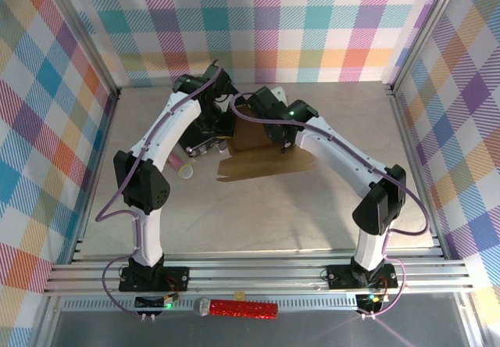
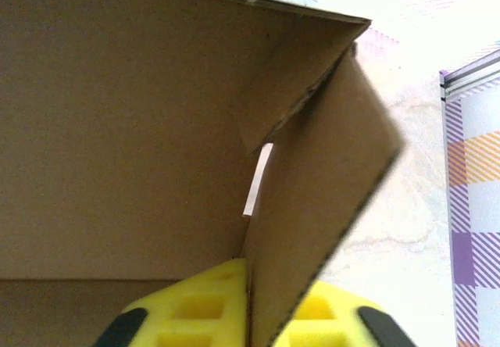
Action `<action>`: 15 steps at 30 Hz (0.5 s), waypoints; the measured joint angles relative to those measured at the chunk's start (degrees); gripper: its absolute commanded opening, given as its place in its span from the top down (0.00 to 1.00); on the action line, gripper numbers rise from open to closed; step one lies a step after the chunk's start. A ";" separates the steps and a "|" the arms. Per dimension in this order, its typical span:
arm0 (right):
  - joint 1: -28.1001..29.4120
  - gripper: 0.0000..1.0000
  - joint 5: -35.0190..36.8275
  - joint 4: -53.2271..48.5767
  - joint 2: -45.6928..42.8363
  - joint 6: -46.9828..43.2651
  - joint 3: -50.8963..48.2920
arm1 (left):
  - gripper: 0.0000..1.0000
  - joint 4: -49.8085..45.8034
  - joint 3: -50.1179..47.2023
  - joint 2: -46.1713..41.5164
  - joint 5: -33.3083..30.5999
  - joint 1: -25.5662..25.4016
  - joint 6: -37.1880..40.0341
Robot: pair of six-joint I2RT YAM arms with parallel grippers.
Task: Fold the paper box
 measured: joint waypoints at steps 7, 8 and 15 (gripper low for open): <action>-5.33 0.49 -20.72 -2.45 -1.66 -2.67 3.37 | 1.00 1.22 -1.79 -0.13 0.22 0.07 0.52; -7.34 0.47 -25.86 -2.62 -2.25 -3.13 3.48 | 1.00 1.88 -2.64 -0.31 0.57 0.15 0.76; -25.88 0.37 -68.94 2.80 -7.50 -1.31 4.68 | 1.00 7.89 -7.45 -0.72 6.58 1.14 4.00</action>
